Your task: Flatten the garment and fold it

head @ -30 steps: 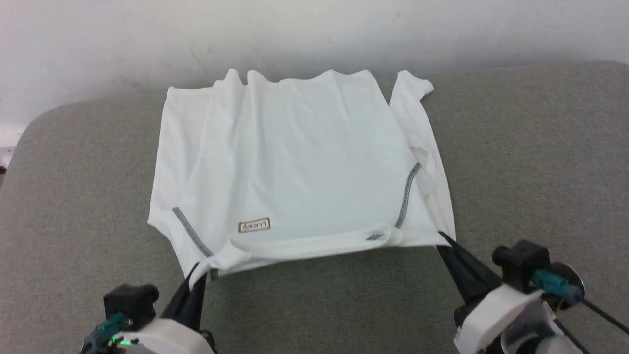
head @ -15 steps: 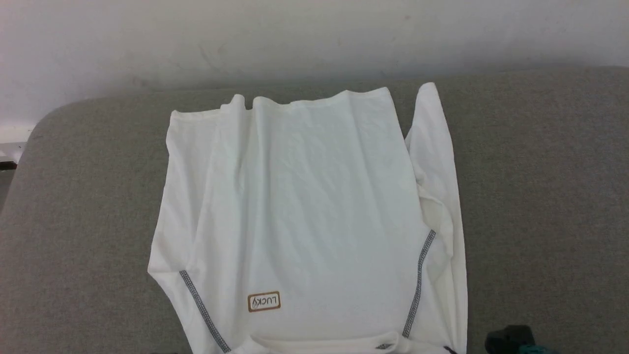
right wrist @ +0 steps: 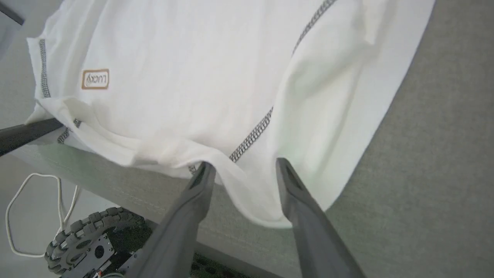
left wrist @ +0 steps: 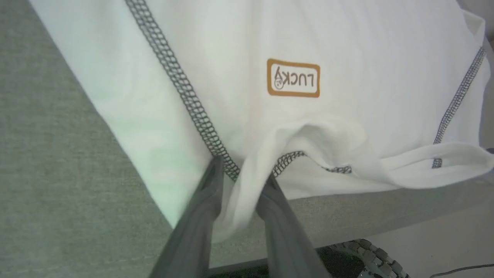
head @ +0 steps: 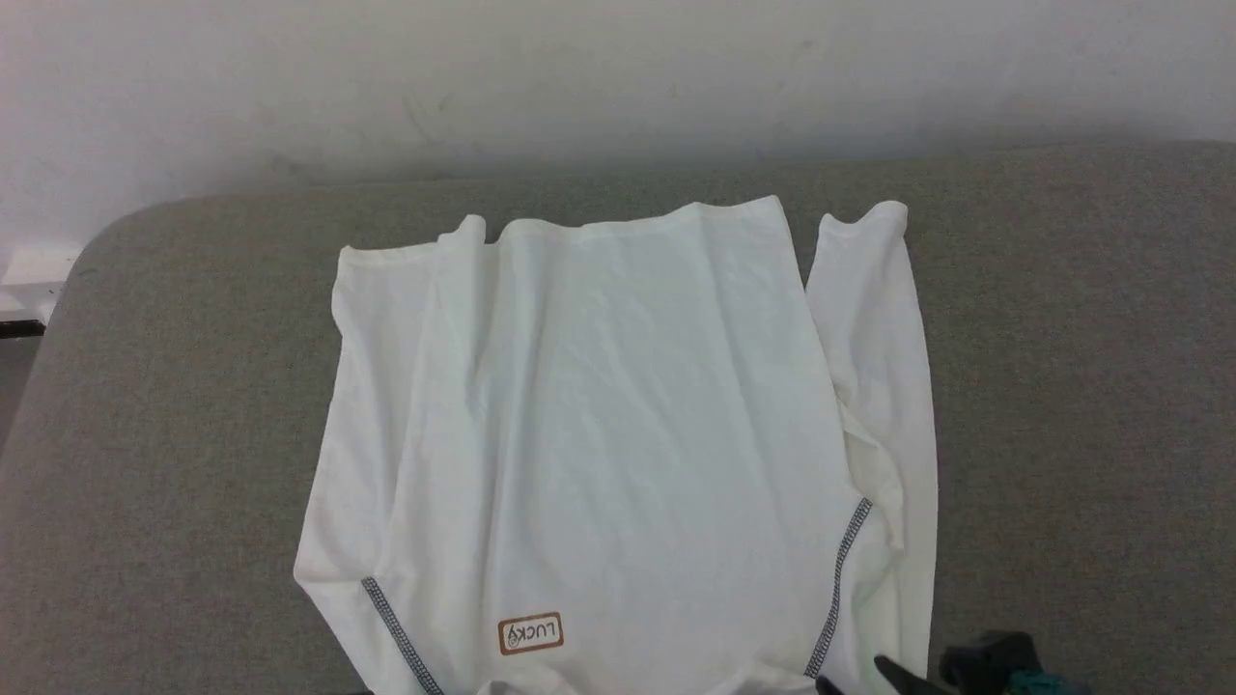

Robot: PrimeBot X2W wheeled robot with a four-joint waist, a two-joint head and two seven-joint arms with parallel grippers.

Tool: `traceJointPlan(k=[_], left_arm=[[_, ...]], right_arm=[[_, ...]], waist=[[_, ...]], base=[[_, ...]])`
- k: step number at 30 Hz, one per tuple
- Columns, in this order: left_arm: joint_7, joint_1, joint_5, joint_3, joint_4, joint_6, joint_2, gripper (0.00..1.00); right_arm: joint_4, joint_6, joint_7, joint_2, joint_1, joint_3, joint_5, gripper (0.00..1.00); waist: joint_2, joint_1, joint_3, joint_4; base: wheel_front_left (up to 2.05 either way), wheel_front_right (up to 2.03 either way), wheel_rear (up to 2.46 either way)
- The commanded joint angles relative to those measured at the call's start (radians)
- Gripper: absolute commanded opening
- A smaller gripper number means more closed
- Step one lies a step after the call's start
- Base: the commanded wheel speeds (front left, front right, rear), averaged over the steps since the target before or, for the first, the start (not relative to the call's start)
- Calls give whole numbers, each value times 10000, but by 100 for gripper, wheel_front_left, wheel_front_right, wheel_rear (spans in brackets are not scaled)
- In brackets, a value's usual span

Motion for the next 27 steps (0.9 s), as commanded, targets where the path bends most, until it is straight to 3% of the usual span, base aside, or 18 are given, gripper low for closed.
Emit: traceJointPlan(k=[1, 9, 17, 22, 27], left_arm=[[-208, -232, 33, 124, -51, 0, 1, 100], [-1018, -793, 44, 1298, -1483, 329, 319, 100], [-1872, -2872, 544, 2854, -1146, 915, 870, 100], [-2267, -4673, 277, 3481, 1, 583, 1002, 100], [-1717, -6751, -160, 3540, 1580, -317, 1476, 100]], right_arm=[[-217, -9, -398, -37, -246, 23, -11, 100], [-1229, -9, -2935, 307, -879, -714, -327, 100], [-1617, -9, -3637, 793, -1913, -2098, -1165, 100], [-1818, -9, -3685, 849, -2721, -2237, -1353, 100], [-1806, -9, -3746, 856, -3396, -2215, -1194, 100]], waist=[[0, 0, -9, -6], [0, 0, 46, -104], [0, 0, 739, -342], [0, 0, 1581, -660], [0, 0, 2458, -951]], base=[[0, 0, 0], [0, 0, 0], [0, 0, 0], [0, 0, 0], [0, 0, 0]])
